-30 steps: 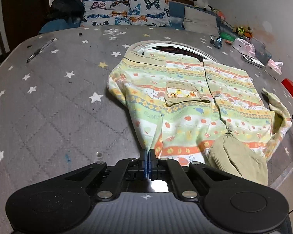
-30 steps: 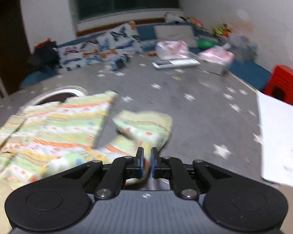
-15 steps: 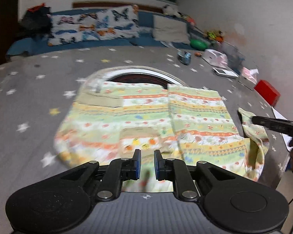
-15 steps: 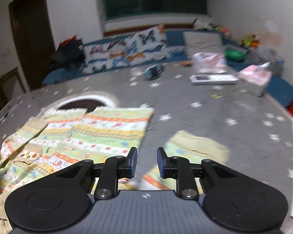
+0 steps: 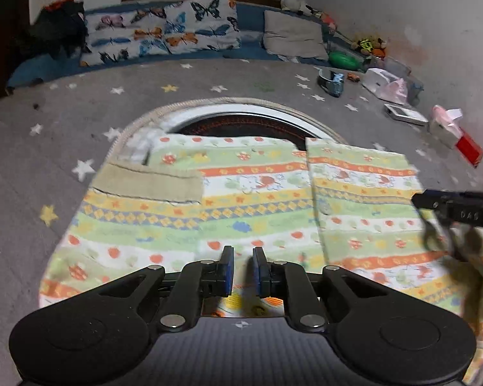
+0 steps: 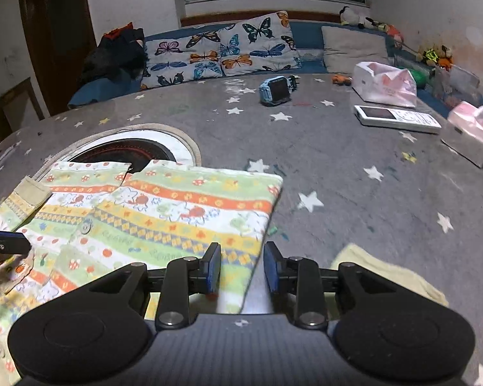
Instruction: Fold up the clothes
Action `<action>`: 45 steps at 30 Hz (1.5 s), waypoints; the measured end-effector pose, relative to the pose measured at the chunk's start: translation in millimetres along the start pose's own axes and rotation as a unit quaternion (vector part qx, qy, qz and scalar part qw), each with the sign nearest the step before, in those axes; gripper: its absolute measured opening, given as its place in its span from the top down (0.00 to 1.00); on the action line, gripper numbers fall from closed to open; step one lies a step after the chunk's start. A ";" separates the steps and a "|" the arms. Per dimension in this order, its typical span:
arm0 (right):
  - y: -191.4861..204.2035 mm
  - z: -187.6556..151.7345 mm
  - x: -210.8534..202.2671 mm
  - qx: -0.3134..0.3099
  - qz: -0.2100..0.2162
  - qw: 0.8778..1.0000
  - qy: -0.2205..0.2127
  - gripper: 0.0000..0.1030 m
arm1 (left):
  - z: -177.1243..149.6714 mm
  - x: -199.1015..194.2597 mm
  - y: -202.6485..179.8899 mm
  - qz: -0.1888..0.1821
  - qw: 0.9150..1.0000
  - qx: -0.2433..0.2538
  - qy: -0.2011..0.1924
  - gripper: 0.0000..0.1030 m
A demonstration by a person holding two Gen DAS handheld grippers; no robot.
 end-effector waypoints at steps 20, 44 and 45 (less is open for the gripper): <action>34.3 85.6 56.6 -0.069 -0.028 0.997 -0.002 0.80 | 32.0 13.9 42.5 0.086 0.994 -0.056 -0.024 0.90; 2.9 -54.5 -73.9 -0.082 -0.073 0.994 -0.029 0.54 | -20.1 -45.4 -71.9 -0.057 0.997 0.054 -0.028 0.88; -1.9 -48.6 -73.4 -0.071 -0.068 0.995 -0.033 0.54 | -22.2 -45.0 -82.4 -0.074 0.995 0.063 -0.024 0.88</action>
Point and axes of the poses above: each gripper's, at about its wrist camera, not at the fingertips, and x roughly the way its jaws point, y to its left, z to its top, the point moved 2 cm from there along x, roughly the way its jaws point, and after that the axes turned 14 degrees about y, right-handed, at the moved point
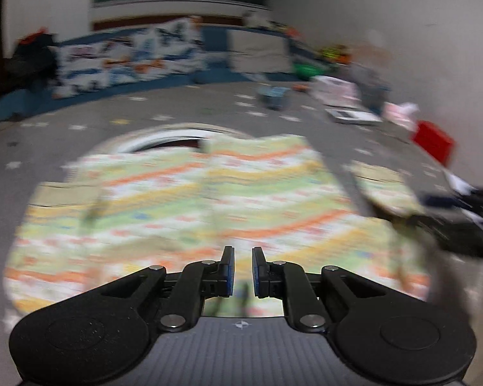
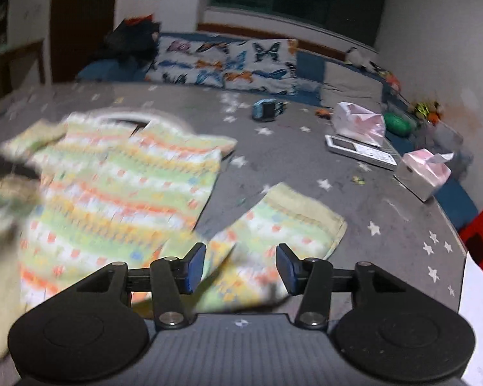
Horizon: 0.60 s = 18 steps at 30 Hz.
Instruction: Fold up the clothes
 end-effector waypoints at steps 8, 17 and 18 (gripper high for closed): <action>-22.9 56.5 60.7 0.051 0.013 0.999 0.007 0.64 | -8.0 21.0 -48.5 -0.064 0.997 0.037 0.026 0.88; -35.4 59.3 91.2 0.089 -0.002 0.996 0.026 0.96 | -8.0 27.5 -67.3 -0.094 0.993 0.062 0.031 0.77; -38.1 57.2 86.4 0.094 -0.001 0.995 0.020 0.96 | -7.9 28.8 -69.9 -0.094 0.993 0.066 0.030 0.77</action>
Point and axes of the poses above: each gripper's, at about its wrist camera, not at the fingertips, and x roughly the way its jaws point, y to its left, z to its top, the point moved 2 cm from there along x, roughly the way its jaws point, and after that the axes turned 14 degrees about y, right-handed, at the moved point
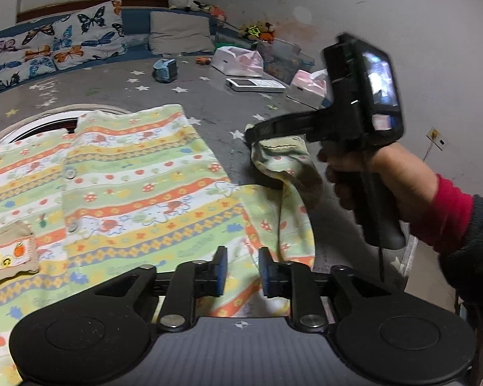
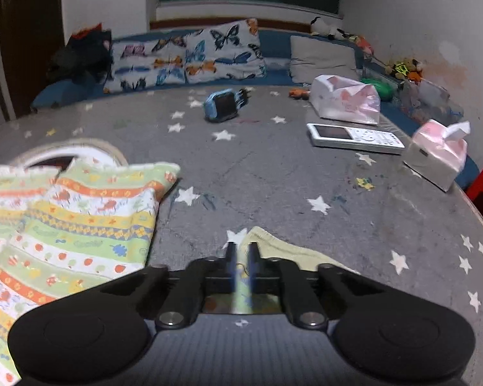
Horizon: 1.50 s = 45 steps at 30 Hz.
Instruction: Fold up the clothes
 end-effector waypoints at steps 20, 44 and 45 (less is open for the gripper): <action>-122.3 -139.0 -136.0 0.138 -0.070 0.986 -0.066 0.91 | -17.6 16.3 -26.9 -0.024 0.998 0.053 0.032 0.77; -52.8 -87.2 -65.5 0.060 0.000 0.998 -0.034 0.71 | 10.1 -49.9 145.9 0.260 0.955 -0.134 -0.049 0.60; -48.9 -86.7 -67.1 0.056 0.003 0.998 -0.036 0.71 | 12.6 -47.5 155.2 0.271 0.951 -0.140 -0.044 0.60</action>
Point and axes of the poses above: each gripper's, at about its wrist camera, not at the fingertips, and x roughly the way its jaws point, y to its left, z to its top, the point moved 2 cm from there along x, roughly the way its jaws point, and after that the axes turned 14 degrees about y, right-handed, at the moved point
